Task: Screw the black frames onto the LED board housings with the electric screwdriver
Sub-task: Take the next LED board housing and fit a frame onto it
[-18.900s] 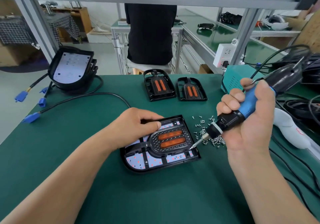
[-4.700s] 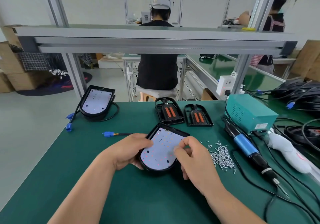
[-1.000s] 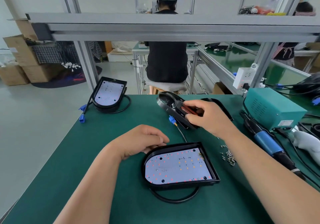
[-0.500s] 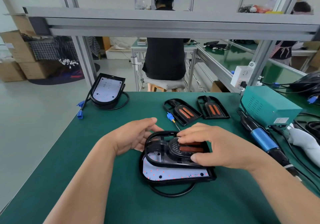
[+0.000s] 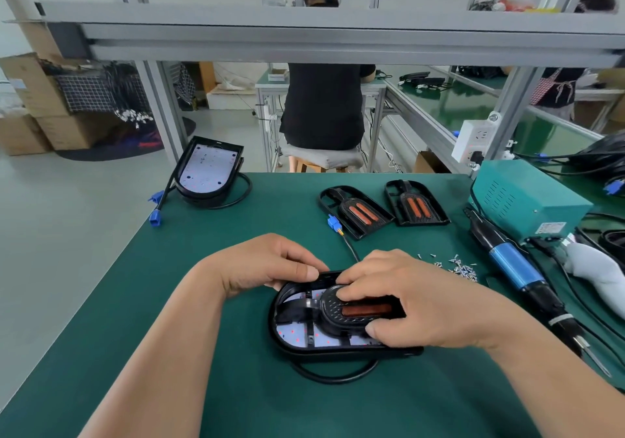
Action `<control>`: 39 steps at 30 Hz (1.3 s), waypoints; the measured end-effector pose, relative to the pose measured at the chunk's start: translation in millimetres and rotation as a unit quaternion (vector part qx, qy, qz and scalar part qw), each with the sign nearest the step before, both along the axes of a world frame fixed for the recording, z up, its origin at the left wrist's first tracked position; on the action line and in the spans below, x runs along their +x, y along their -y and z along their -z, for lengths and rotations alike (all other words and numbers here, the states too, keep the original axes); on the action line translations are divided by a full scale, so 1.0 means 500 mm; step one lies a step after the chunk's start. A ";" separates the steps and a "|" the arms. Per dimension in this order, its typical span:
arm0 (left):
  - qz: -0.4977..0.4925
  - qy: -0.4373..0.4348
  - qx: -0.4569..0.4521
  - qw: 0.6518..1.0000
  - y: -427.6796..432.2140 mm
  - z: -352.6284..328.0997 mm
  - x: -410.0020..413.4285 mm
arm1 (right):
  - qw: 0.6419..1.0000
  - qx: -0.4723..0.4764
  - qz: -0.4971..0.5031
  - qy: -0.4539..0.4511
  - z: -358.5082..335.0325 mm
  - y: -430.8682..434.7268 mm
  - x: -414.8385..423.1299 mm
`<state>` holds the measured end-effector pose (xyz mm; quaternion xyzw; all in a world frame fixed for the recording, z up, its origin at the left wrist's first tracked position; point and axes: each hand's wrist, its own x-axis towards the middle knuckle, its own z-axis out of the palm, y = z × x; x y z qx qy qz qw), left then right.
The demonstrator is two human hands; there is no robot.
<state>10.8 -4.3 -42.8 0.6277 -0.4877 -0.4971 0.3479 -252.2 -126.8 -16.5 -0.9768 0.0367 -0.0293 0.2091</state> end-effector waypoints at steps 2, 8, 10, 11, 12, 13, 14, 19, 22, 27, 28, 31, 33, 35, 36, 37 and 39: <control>0.008 0.016 -0.005 1.000 0.000 -0.002 -0.003 | 1.000 -0.001 -0.002 -0.007 0.004 -0.002 -0.002; 0.019 0.060 -0.013 0.998 0.005 -0.004 -0.007 | 1.000 0.009 0.009 -0.015 0.019 -0.002 -0.008; 0.020 0.069 -0.016 0.997 0.006 -0.002 -0.010 | 1.000 0.024 0.005 -0.019 0.021 0.003 -0.008; 0.021 0.075 -0.018 0.997 0.007 -0.001 -0.012 | 0.999 0.036 0.006 -0.020 0.022 0.006 -0.009; 0.020 0.081 -0.019 0.996 0.008 -0.001 -0.013 | 0.999 0.046 0.009 -0.021 0.023 0.009 -0.012; 0.019 0.086 -0.019 0.996 0.008 -0.001 -0.014 | 0.998 0.055 0.011 -0.021 0.025 0.013 -0.014; 0.018 0.089 -0.020 0.996 0.009 -0.001 -0.014 | 0.998 0.063 0.014 -0.021 0.027 0.016 -0.017; 0.014 0.092 -0.012 0.996 0.010 -0.005 -0.021 | 0.988 0.148 0.043 0.016 0.031 0.028 -0.035; 0.008 0.088 -0.010 0.996 0.013 -0.007 -0.030 | 0.969 0.185 0.134 0.091 0.009 0.053 -0.065; -0.026 0.096 -0.053 0.994 0.025 -0.009 -0.050 | 0.899 0.114 0.356 0.229 0.008 0.154 -0.152; -0.030 0.100 -0.064 0.993 0.029 -0.008 -0.056 | 0.877 0.097 0.409 0.231 0.017 0.174 -0.172; -0.043 0.125 -0.092 0.987 0.043 -0.006 -0.076 | 0.841 0.020 0.518 0.154 0.046 0.211 -0.221; -0.040 0.143 -0.102 0.984 0.051 -0.006 -0.090 | 0.837 -0.045 0.542 0.060 0.057 0.216 -0.234; -0.028 0.158 -0.104 0.981 0.056 -0.006 -0.102 | 0.839 -0.079 0.538 -0.008 0.062 0.216 -0.236; -0.024 0.170 -0.102 0.980 0.058 -0.005 -0.107 | 0.842 -0.072 0.535 -0.022 0.065 0.215 -0.235; -0.020 0.183 -0.098 0.978 0.060 -0.005 -0.112 | 0.843 -0.059 0.534 -0.027 0.065 0.214 -0.235; -0.017 0.212 -0.092 0.973 0.066 -0.004 -0.121 | 0.841 -0.042 0.539 -0.026 0.067 0.214 -0.239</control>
